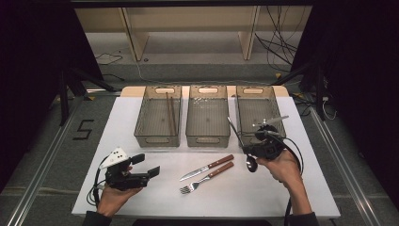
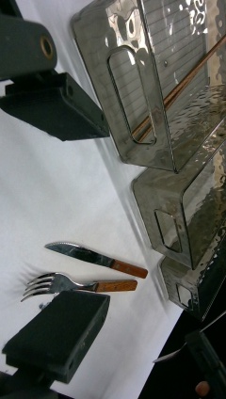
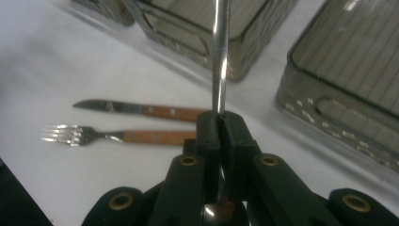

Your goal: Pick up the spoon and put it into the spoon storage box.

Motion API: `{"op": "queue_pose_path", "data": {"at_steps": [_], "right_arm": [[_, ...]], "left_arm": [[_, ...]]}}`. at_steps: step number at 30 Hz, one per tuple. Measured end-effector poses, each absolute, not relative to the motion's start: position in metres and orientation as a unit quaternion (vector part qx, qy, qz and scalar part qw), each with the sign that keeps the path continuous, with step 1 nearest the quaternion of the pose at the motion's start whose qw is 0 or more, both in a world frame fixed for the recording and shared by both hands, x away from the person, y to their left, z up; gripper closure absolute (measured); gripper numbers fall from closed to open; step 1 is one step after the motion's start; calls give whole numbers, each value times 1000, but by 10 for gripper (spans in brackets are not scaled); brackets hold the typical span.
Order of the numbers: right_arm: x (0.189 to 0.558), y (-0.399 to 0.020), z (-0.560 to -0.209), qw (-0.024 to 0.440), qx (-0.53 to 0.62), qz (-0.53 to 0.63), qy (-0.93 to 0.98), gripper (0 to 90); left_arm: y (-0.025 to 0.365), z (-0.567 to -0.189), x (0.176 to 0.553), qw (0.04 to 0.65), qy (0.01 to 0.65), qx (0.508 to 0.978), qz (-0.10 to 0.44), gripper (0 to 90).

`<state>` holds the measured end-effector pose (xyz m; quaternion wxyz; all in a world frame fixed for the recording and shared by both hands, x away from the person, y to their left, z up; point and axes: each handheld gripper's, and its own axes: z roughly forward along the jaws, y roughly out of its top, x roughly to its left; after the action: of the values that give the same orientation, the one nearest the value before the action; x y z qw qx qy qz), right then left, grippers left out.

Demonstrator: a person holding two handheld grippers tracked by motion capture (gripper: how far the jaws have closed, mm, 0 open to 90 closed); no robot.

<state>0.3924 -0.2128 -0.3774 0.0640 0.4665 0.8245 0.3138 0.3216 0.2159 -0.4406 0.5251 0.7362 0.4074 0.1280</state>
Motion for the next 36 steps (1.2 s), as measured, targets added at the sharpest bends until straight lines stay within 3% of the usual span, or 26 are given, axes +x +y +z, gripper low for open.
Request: {"op": "queue_pose_path", "data": {"at_steps": [13,36], "right_arm": [[423,-189,-351,86,460,352,811,867],[483,-149,-336,90,465,353,807,867]], "left_arm": [[218,-440,319,532,399,735,134,165],[217,-442,320,530,399,737,132,166]]}}
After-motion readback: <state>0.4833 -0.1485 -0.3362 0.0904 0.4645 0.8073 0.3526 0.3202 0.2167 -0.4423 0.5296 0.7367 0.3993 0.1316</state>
